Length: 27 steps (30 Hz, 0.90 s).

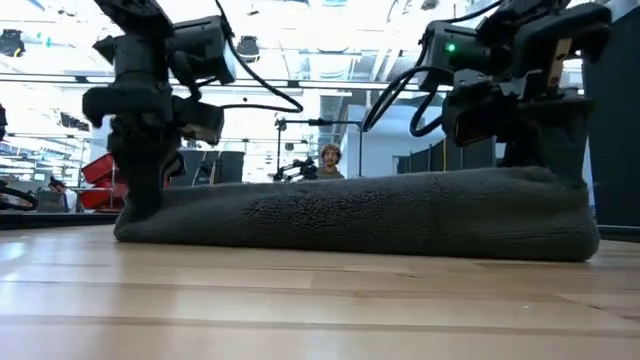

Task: Roll towel
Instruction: Roll the black towel

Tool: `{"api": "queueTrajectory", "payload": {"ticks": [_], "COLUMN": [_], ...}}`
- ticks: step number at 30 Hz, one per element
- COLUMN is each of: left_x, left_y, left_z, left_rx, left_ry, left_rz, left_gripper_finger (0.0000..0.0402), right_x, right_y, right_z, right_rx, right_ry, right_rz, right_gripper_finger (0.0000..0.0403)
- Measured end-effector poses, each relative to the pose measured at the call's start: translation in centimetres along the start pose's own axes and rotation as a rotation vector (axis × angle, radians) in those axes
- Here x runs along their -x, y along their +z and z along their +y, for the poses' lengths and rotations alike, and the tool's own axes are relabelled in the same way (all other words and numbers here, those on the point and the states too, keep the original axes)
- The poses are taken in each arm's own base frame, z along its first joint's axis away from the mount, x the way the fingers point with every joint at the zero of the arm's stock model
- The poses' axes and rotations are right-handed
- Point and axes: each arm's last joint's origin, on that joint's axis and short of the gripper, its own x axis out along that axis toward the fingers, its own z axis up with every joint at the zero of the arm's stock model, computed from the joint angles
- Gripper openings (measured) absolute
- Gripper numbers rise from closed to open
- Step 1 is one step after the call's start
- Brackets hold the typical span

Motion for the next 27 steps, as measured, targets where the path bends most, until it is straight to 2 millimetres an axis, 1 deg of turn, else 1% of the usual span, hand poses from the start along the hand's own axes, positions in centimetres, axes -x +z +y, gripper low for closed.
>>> {"api": "queueTrajectory", "payload": {"ticks": [3, 5, 7, 10, 15, 17, 22, 27], "left_x": [1.0, 1.2, 1.0, 0.5, 0.3, 0.2, 0.1, 0.1], "left_y": [0.9, 1.1, 1.5, 1.3, 1.4, 1.5, 1.6, 1.7], "left_z": [-0.7, -0.7, -0.2, 1.2, 3.4, 4.0, 4.8, 5.1], "left_rx": [-0.015, -0.033, -0.034, -0.005, 0.026, 0.035, 0.047, 0.051], "left_ry": [-0.019, -0.024, -0.029, -0.003, 0.029, 0.032, 0.034, 0.038], "left_rz": [-0.036, -0.045, -0.062, -0.059, -0.084, -0.101, -0.139, -0.152], "left_gripper_finger": [0.0002, 0.0002, 0.0002, 0.0002, 0.0002, 0.0002, 0.0002, 0.0002], "right_x": [0.7, 0.9, 1.1, 1.1, 1.3, 1.3, 1.4, 1.6], "right_y": [-0.3, -0.3, -0.3, 0.0, 0.2, -0.1, -0.5, -0.4], "right_z": [0.8, 0.8, 0.4, -0.6, -2.5, -3.3, -4.5, -4.9], "right_rx": [0.017, 0.014, -0.014, -0.057, -0.118, -0.15, -0.193, -0.201], "right_ry": [0.07, 0.072, 0.063, 0.048, 0.02, 0.008, -0.046, -0.099], "right_rz": [-0.002, -0.004, 0.001, 0.008, -0.01, -0.007, -0.021, -0.044], "right_gripper_finger": [0.0007, 0.0007, 0.0007, 0.0007, 0.0007, 0.0007, 0.0007, 0.0007]}}
